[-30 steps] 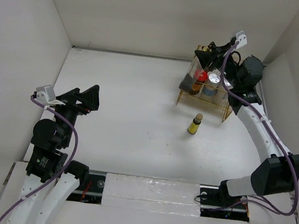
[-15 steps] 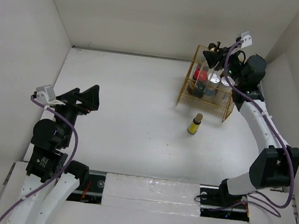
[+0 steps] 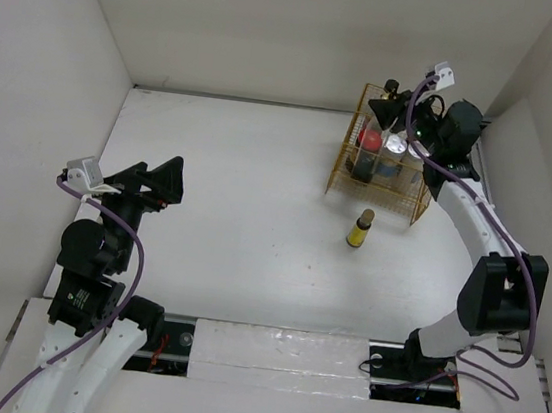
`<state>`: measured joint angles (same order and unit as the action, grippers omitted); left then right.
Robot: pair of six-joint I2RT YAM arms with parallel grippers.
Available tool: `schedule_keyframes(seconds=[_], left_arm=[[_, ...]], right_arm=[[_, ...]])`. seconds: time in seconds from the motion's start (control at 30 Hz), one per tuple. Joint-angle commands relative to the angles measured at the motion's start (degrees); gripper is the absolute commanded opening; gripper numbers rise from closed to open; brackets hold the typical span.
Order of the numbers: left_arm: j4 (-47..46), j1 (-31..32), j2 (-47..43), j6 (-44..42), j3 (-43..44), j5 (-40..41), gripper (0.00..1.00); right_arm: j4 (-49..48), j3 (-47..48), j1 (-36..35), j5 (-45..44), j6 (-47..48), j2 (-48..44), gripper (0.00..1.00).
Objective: Organize the condiment bottles
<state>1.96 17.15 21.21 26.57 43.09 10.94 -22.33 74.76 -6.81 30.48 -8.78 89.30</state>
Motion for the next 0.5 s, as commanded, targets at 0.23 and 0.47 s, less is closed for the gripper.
schedule_keyframes(seconds=[0.23, 0.47], left_arm=[[-2.9, -0.3, 0.4, -0.3, -0.4, -0.7, 1.0], [-2.9, -0.3, 0.4, -0.3, -0.4, -0.7, 1.0]], right_arm=[[-13.3, -2.6, -0.2, 4.5, 0.3, 1.1, 0.23], [-13.8, -7.1, -0.8, 0.7, -0.3, 1.9, 0.31]])
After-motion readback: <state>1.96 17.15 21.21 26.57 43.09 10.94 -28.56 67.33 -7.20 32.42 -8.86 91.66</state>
